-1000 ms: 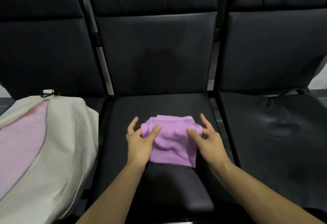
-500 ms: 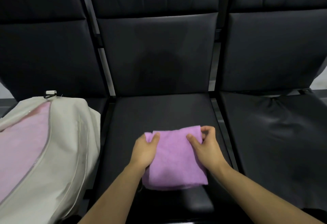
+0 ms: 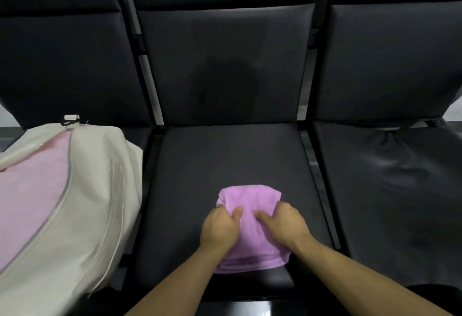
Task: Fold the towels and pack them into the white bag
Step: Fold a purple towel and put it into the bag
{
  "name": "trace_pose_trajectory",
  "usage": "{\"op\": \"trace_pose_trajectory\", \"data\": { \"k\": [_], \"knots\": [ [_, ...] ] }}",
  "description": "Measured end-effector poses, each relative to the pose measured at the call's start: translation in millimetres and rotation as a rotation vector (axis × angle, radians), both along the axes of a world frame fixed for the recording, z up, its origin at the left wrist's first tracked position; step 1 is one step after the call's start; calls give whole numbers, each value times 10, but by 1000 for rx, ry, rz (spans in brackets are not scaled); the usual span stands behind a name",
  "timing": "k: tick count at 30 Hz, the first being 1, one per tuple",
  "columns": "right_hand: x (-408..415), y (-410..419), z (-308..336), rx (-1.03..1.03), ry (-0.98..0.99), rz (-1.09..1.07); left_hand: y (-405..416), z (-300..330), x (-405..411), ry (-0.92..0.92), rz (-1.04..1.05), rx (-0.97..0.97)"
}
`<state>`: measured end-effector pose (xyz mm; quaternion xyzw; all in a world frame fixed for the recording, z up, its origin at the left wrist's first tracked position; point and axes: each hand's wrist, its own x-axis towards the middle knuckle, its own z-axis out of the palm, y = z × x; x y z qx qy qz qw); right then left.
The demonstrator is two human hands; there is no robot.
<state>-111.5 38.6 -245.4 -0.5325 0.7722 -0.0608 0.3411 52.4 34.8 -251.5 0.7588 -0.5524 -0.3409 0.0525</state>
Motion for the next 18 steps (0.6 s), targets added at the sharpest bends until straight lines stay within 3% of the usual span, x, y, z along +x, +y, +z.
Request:
{"op": "trace_pose_trajectory", "data": {
  "k": [3,8,18],
  "knots": [
    [8,17,93,-144,-189,-64,7,103,40,170,28,-71],
    [284,-2,371,-350,-492,-130,-72,588,393,287,95,-244],
    [2074,-354,1614,-482,-853,139,12,2085,2121,214,349,-591]
  ]
}}
